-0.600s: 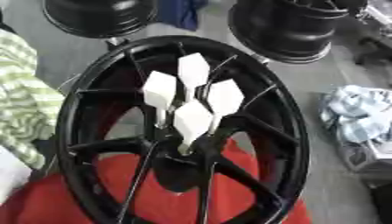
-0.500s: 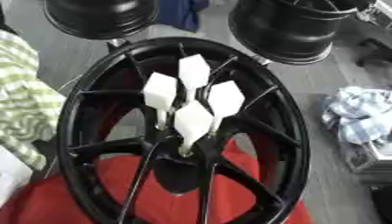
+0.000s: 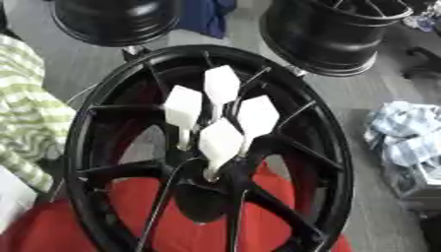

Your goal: Pull the pin out of the wheel hub.

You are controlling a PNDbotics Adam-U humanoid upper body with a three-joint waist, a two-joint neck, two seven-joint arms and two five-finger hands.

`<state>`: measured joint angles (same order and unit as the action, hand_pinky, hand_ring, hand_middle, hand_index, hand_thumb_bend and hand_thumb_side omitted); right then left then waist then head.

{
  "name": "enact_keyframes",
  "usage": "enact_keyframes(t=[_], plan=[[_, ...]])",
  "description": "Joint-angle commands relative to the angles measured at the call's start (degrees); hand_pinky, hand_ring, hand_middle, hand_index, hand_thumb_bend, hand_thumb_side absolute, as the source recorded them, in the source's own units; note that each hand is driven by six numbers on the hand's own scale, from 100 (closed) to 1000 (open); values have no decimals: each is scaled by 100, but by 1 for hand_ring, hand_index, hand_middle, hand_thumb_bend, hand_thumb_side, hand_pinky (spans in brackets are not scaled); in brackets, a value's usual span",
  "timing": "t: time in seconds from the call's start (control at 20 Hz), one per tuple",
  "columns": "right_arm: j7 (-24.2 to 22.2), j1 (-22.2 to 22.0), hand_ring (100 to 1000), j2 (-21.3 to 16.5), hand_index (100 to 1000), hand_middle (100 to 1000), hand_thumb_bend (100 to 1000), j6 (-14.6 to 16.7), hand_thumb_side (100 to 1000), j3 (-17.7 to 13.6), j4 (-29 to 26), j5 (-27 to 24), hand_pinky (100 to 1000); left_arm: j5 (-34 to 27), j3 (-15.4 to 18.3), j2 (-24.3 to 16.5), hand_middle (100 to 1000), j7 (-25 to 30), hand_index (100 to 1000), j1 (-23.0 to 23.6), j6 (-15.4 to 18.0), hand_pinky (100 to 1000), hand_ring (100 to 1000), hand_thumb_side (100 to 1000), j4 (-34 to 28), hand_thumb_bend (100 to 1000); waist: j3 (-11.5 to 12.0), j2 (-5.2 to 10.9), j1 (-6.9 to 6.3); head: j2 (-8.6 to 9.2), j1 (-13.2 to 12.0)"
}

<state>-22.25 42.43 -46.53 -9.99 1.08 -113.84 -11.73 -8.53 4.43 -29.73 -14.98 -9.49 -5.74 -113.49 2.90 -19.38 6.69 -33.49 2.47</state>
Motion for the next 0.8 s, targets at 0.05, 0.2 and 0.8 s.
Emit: enact_keyframes(t=[0.05, 0.2, 0.8], plan=[[-5, 122, 674, -68, 823, 698, 100, -44, 308, -43, -75, 68, 872, 18, 12, -143, 703, 15, 756, -45, 20, 636, 754, 806, -110, 100, -3, 78, -18, 142, -36], [-61, 155, 676, -79, 824, 700, 100, -36, 296, 3, -75, 139, 871, 9, 23, -153, 703, 22, 756, -30, 6, 636, 754, 804, -110, 100, 1, 93, -25, 176, -45], [-403, 155, 693, 18, 827, 716, 100, -41, 234, 358, -75, 513, 870, -13, 205, -124, 703, -164, 756, 100, 72, 636, 754, 790, -110, 100, -13, 297, -80, -589, 309]])
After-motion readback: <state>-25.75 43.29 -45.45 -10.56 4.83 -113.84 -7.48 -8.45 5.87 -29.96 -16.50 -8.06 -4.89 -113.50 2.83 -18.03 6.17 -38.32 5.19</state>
